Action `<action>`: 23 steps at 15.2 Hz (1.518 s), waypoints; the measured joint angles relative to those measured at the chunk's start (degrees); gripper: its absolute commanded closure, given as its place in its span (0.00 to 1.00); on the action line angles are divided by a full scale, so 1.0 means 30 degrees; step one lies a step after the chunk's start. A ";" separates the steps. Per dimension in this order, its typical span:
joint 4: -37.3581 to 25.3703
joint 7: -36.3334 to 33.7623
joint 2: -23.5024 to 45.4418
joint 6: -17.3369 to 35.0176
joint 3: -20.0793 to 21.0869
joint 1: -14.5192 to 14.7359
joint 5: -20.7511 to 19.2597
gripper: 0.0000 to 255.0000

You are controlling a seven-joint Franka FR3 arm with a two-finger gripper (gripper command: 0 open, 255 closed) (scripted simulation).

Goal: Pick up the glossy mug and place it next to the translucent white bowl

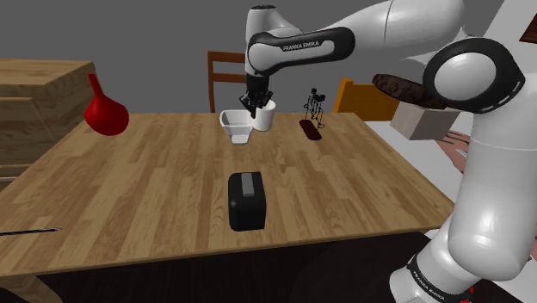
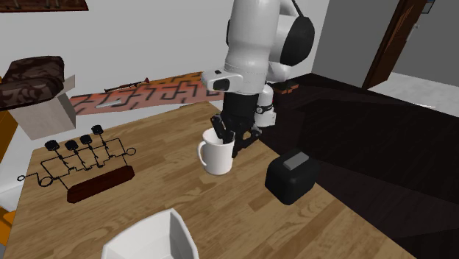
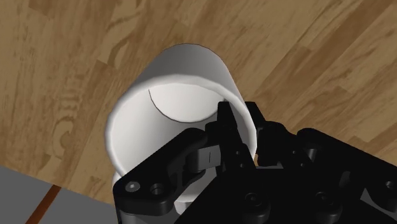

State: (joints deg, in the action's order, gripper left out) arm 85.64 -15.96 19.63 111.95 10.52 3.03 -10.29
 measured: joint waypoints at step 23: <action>-0.7577 0.0120 0.7377 -0.0239 -0.0452 0.0722 -0.0860 1.00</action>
State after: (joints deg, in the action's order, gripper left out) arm 62.91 -15.60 41.76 111.24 9.17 5.20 -12.87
